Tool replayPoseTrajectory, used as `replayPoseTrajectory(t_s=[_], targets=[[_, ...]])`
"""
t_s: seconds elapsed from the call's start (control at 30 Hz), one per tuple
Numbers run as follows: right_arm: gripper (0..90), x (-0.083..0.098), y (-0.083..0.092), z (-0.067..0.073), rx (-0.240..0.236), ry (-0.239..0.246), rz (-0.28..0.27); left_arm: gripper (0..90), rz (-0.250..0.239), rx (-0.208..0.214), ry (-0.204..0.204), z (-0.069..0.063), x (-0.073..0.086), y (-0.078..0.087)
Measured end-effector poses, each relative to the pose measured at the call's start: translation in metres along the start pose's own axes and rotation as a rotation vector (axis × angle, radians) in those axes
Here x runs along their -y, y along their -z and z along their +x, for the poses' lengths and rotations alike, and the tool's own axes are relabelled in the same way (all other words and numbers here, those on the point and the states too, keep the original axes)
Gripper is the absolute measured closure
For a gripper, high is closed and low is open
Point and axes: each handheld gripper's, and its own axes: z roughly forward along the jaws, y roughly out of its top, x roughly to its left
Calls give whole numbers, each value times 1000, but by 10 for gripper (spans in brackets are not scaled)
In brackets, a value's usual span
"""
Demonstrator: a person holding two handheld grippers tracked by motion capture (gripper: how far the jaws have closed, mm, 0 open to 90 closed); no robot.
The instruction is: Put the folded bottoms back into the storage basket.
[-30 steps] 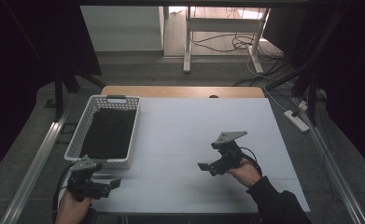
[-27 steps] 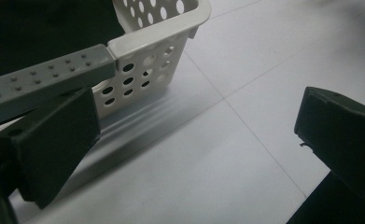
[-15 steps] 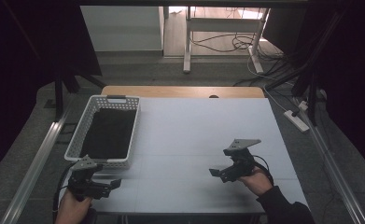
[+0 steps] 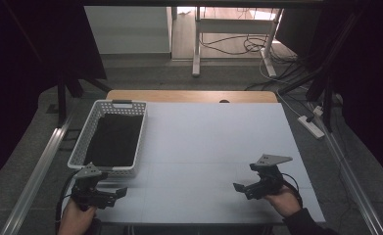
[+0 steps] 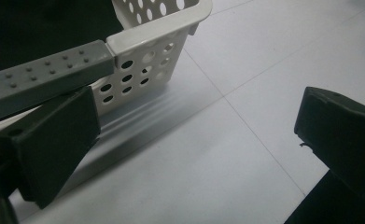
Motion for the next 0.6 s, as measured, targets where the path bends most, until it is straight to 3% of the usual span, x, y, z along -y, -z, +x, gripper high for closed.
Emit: replayPoseTrajectory(t_s=[0.6], targets=[[0, 30, 33, -7, 82, -90, -23, 0, 1, -1, 1, 0, 0, 0]])
